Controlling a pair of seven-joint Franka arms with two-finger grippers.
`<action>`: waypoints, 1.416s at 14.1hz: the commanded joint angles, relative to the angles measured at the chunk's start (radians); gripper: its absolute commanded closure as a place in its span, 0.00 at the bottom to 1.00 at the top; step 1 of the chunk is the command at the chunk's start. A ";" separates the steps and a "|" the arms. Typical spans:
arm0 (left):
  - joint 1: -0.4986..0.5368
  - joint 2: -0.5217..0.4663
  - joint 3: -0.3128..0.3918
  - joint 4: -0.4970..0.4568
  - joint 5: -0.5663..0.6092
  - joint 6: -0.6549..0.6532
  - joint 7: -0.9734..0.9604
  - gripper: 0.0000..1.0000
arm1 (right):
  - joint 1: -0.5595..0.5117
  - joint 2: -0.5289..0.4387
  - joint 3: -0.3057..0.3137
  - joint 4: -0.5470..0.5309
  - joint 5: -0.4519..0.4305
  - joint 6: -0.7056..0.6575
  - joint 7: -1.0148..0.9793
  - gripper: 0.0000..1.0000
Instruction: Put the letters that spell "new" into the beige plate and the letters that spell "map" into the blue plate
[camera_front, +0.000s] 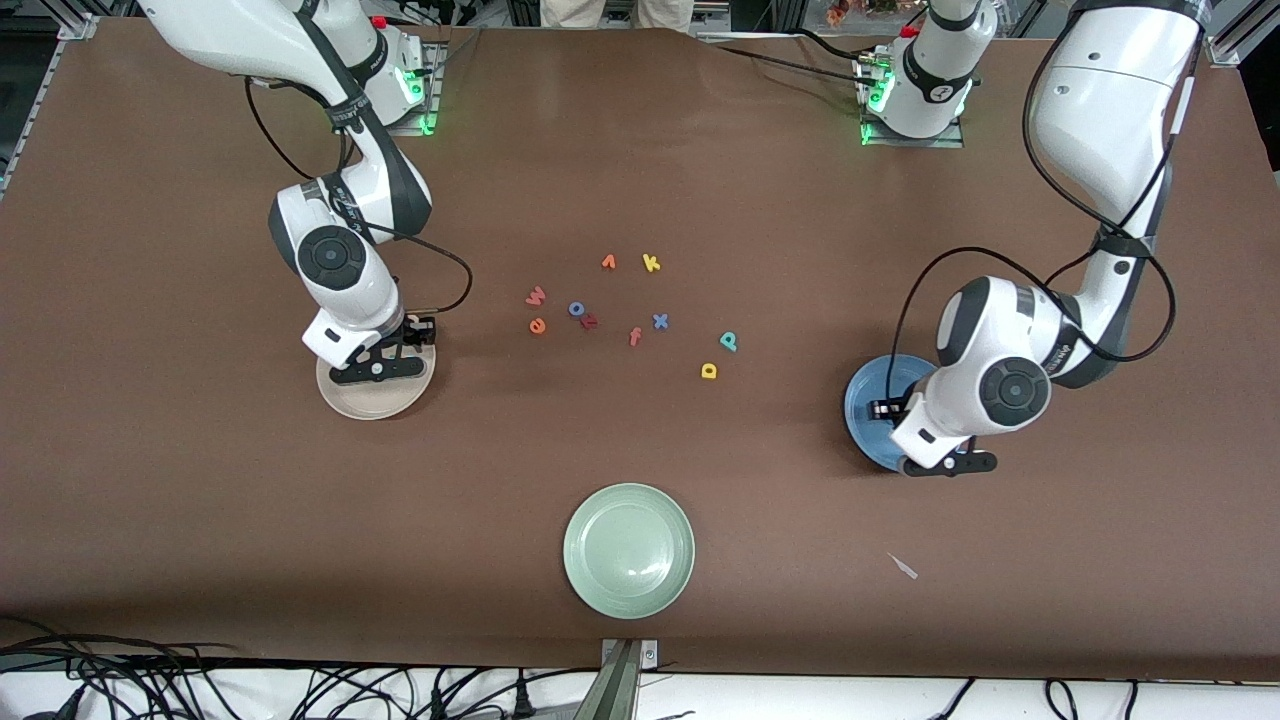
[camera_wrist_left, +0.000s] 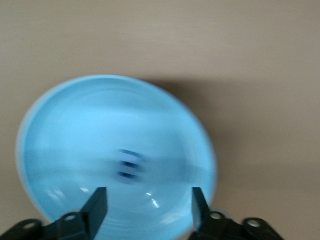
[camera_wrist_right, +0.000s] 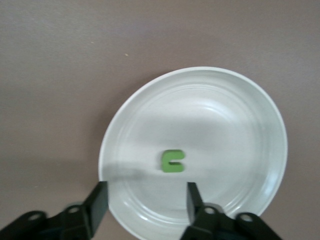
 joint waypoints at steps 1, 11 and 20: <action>-0.013 -0.022 -0.089 0.006 0.009 -0.067 -0.105 0.00 | 0.006 -0.024 0.043 -0.016 0.030 0.008 0.051 0.16; -0.157 0.077 -0.203 -0.043 -0.011 0.087 -0.536 0.03 | 0.096 0.091 0.196 0.020 0.025 0.185 0.446 0.16; -0.151 0.088 -0.203 -0.126 -0.008 0.164 -0.546 0.42 | 0.128 0.151 0.190 0.024 -0.020 0.246 0.492 0.24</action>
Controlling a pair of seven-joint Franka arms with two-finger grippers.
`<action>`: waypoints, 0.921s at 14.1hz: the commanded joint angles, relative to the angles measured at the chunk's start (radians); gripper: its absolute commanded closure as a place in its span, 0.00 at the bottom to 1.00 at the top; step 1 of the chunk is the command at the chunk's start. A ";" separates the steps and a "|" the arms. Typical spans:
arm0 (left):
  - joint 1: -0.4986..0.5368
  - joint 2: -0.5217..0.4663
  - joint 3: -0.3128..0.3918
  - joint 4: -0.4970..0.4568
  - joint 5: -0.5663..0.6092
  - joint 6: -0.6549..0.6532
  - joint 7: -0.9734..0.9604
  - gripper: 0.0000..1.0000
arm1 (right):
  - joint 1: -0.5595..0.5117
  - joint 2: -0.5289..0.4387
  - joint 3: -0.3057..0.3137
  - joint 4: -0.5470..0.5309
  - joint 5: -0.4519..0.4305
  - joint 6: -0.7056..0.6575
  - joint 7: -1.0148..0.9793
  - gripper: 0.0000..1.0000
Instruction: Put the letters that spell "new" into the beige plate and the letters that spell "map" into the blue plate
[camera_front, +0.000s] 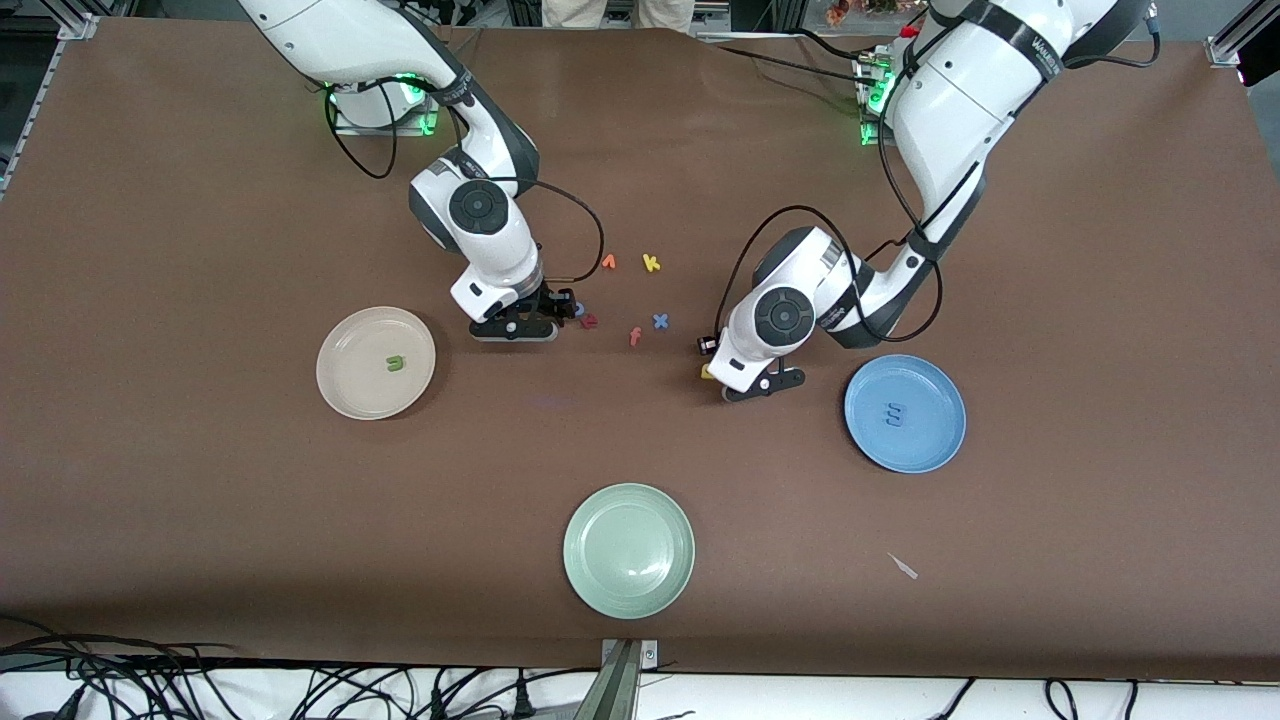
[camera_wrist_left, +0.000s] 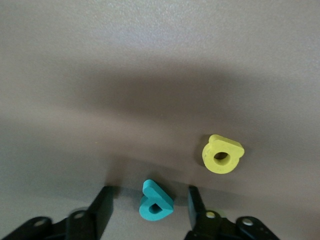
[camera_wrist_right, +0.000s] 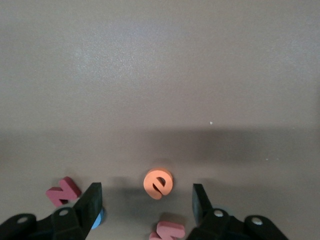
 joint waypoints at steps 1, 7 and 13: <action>0.000 -0.019 0.000 -0.023 -0.002 -0.002 -0.009 0.49 | 0.008 0.029 -0.004 0.017 -0.025 0.019 0.014 0.28; 0.016 -0.037 0.006 -0.012 0.001 -0.034 0.001 0.87 | 0.008 0.043 -0.006 0.014 -0.037 0.027 0.014 0.46; 0.100 -0.100 0.012 0.093 0.063 -0.262 0.187 0.87 | 0.008 0.055 -0.022 0.002 -0.059 0.062 0.012 0.70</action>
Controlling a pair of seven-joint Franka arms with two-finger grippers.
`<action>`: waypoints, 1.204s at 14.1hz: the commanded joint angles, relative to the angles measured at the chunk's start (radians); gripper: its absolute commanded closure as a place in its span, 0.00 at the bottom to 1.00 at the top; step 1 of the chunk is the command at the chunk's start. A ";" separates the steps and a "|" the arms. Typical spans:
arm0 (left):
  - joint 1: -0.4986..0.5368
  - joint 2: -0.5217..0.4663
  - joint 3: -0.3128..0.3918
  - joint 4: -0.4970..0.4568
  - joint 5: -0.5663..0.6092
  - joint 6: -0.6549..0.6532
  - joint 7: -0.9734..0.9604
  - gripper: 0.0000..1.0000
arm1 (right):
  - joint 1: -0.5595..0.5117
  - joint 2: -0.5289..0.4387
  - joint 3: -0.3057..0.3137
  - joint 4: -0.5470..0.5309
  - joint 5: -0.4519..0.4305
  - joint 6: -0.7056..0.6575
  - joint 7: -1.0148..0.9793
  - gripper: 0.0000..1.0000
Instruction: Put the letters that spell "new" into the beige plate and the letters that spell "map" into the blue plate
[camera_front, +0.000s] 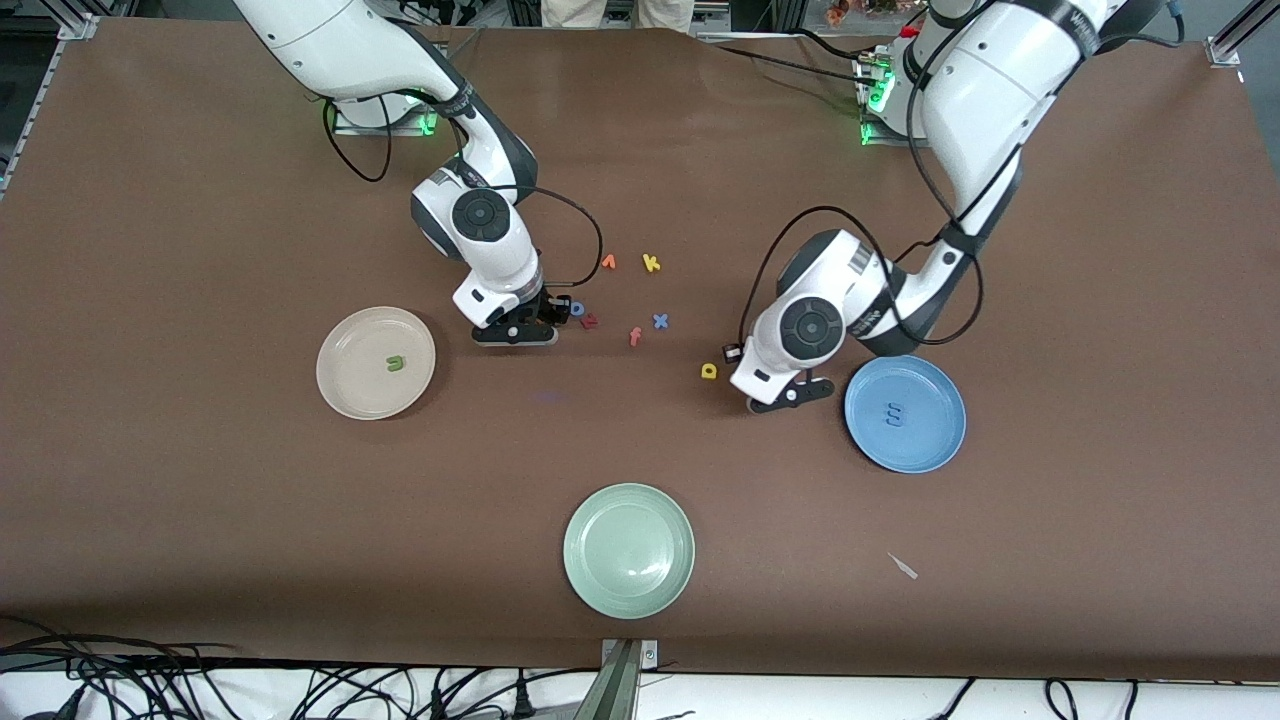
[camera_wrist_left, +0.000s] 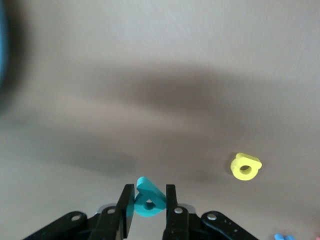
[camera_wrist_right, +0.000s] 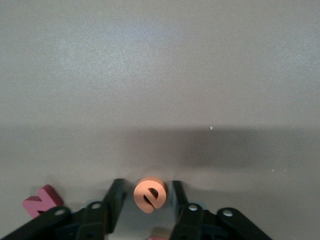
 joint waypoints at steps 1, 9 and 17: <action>0.057 -0.035 0.008 0.028 0.096 -0.088 0.156 0.87 | 0.007 0.016 -0.008 0.002 -0.019 0.023 0.012 0.79; 0.241 -0.017 0.007 0.033 0.236 -0.085 0.466 0.55 | -0.005 -0.095 -0.067 0.071 -0.018 -0.234 -0.179 0.86; 0.170 -0.015 -0.096 0.063 0.121 -0.085 0.275 0.00 | -0.007 -0.287 -0.371 -0.091 -0.010 -0.274 -0.763 0.85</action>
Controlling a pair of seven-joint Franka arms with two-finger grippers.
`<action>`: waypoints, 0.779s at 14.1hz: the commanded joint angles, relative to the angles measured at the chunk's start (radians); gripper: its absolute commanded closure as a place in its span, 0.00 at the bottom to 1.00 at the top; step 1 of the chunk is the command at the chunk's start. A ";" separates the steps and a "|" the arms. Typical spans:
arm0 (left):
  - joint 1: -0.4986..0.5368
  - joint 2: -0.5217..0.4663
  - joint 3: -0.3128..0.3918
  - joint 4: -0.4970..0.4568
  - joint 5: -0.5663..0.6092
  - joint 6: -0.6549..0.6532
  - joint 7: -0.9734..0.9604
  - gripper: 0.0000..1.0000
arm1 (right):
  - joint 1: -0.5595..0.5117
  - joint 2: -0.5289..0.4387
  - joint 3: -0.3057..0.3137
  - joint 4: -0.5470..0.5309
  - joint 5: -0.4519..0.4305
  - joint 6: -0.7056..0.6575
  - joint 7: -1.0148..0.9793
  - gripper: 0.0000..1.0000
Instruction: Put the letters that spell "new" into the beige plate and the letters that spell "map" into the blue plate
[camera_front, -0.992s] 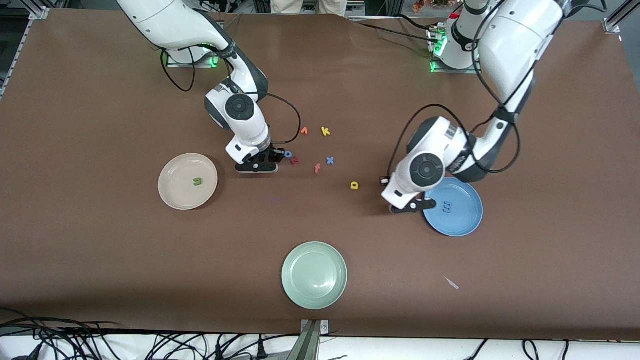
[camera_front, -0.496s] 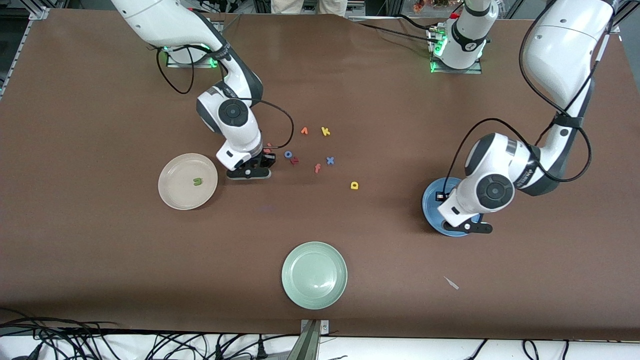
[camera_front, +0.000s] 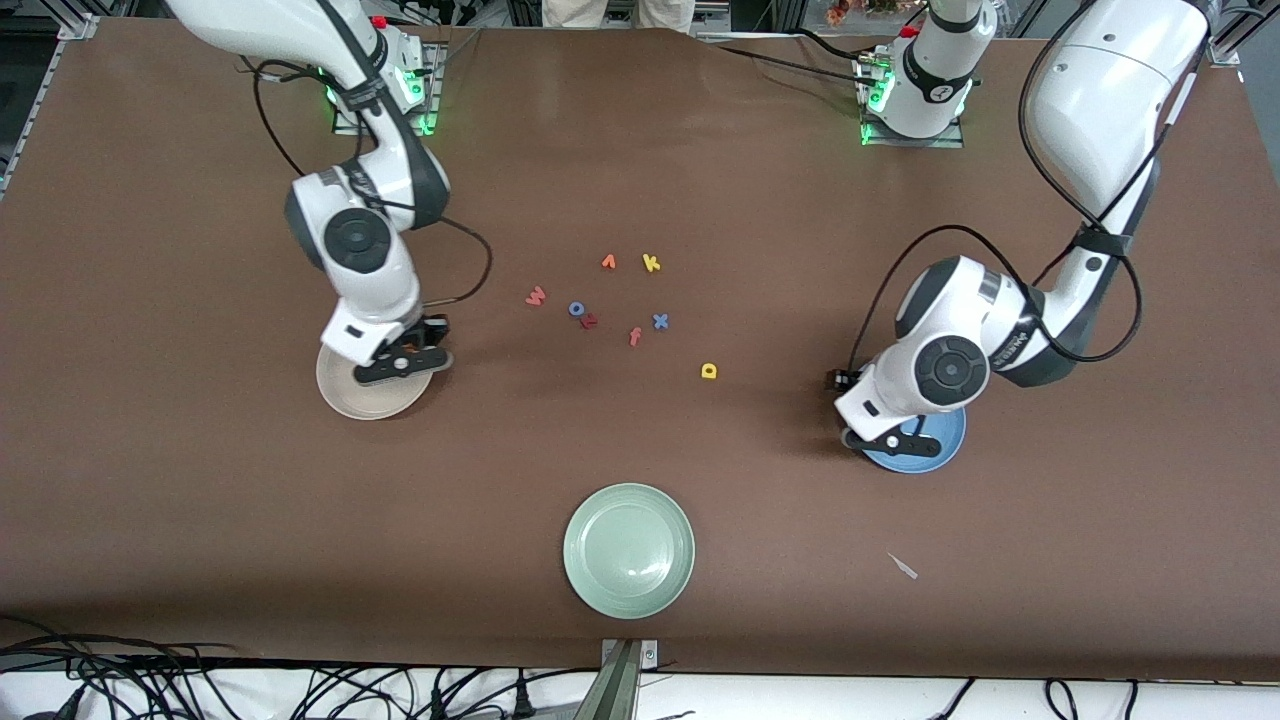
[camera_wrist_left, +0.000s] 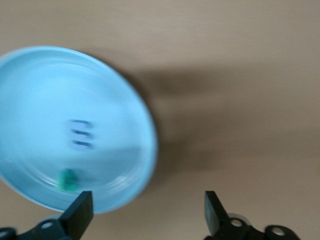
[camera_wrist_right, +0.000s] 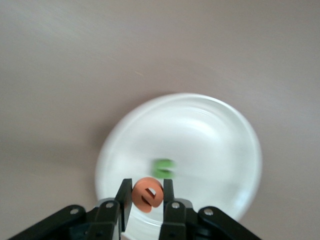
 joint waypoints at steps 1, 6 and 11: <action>-0.085 0.013 -0.002 0.037 -0.043 0.001 -0.140 0.00 | 0.004 -0.091 -0.091 -0.124 0.006 0.048 -0.152 0.83; -0.242 0.071 0.007 0.069 -0.032 0.108 -0.291 0.00 | 0.004 -0.110 -0.119 -0.184 0.013 0.110 -0.145 0.49; -0.306 0.162 0.015 0.071 0.107 0.255 -0.140 0.03 | 0.013 -0.096 -0.020 -0.178 0.225 0.108 -0.056 0.40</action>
